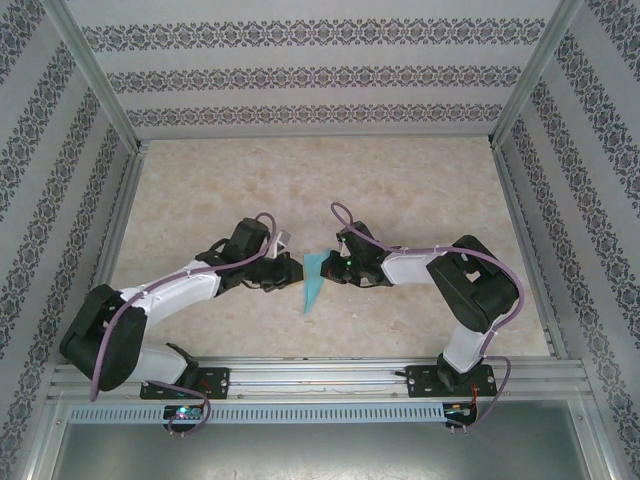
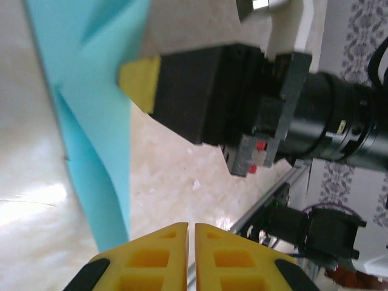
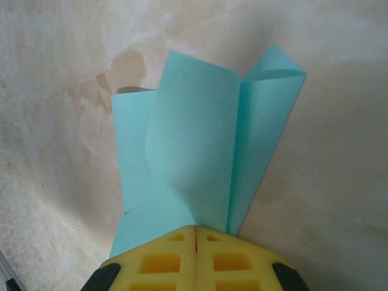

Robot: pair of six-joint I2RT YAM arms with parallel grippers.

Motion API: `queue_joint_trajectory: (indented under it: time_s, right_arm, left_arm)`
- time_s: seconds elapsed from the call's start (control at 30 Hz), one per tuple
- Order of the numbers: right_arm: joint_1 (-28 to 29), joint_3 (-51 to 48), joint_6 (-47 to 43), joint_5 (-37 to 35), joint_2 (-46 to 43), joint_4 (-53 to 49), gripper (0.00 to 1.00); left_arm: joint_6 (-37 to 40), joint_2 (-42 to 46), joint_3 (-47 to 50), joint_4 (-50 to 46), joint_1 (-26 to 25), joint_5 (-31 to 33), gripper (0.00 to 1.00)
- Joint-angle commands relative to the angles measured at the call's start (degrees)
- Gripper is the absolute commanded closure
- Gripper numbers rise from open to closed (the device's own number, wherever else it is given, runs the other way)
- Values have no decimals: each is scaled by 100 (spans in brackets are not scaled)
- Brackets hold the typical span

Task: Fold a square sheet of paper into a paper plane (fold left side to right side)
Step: Fold the wing for the fifth time at the center of the table.

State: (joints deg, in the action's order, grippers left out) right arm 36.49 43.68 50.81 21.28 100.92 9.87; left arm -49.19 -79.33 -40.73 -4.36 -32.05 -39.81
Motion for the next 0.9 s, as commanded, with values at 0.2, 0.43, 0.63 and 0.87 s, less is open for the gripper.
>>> queue_joint_trajectory:
  time_s: [0.2, 0.43, 0.63, 0.87]
  right_arm:
    - [22, -150, -105, -265, 336, -616, 100]
    - [28, -123, -129, -256, 352, -644, 100]
    - [31, -140, -158, -269, 362, -677, 100]
    - [25, -141, -176, -264, 378, -714, 100]
  left_arm:
    - [-64, -841, -564, -28, -499, -336, 90]
    - [224, -1161, -541, -300, -530, -26, 90]
    - [199, -1320, -369, -155, -536, 182, 91]
    - [138, -1474, -204, 67, -526, 321, 92]
